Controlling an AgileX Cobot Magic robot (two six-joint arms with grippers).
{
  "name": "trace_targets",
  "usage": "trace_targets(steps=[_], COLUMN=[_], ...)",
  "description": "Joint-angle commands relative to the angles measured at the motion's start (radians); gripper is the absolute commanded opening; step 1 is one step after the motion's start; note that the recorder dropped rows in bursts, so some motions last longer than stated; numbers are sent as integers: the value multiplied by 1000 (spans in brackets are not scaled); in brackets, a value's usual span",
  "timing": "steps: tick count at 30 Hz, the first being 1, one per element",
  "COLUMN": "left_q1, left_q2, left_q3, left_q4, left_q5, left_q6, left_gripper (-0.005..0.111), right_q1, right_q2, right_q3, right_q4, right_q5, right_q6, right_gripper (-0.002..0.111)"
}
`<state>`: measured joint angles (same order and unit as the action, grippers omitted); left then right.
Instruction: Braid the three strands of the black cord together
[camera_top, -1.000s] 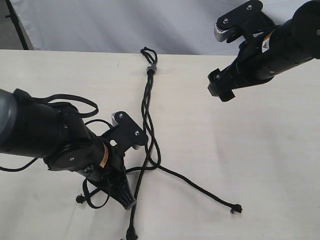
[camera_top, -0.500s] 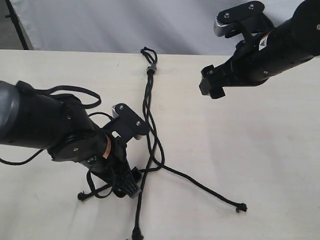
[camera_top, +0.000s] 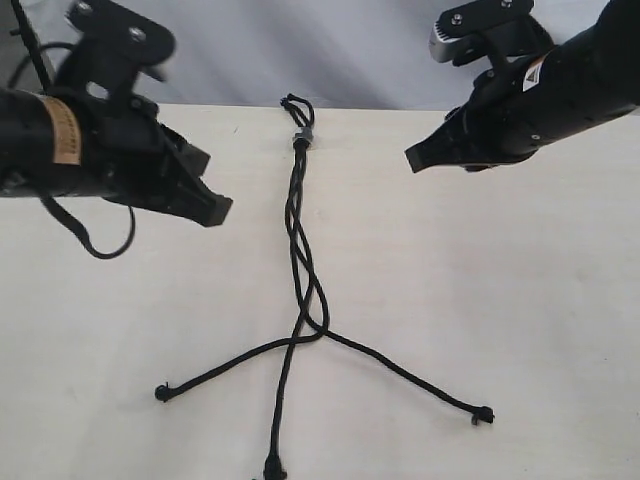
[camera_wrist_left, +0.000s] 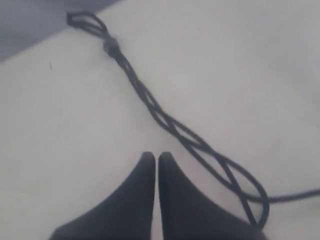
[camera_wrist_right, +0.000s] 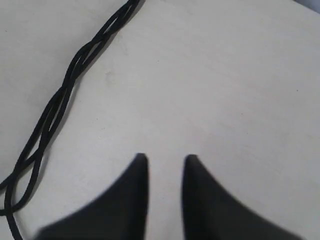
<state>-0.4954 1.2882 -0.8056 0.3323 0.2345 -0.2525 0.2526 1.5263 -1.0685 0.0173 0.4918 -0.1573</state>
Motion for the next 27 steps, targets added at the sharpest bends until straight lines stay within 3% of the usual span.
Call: trace_targets(steps=[1,7,21,27], left_q1=[23,23,26,68], left_q2=[-136,-261,-366,-564], left_q3=[91,112,117,273], left_q4=[4,4,4,11], left_q5=[-163,-179,-149,-157], left_q6=[-7,-7,-6,-12], left_gripper=[3,3,3,3], right_q1=[-4,-4,-4,-4], right_q2=[-51,-56,-56,-56], right_q3=[1,1,1,1], right_q4=[11,13,13,13], right_q5=[-46,-147,-151,-151], right_q6=[12,12,12,12], right_gripper=[3,3,3,3])
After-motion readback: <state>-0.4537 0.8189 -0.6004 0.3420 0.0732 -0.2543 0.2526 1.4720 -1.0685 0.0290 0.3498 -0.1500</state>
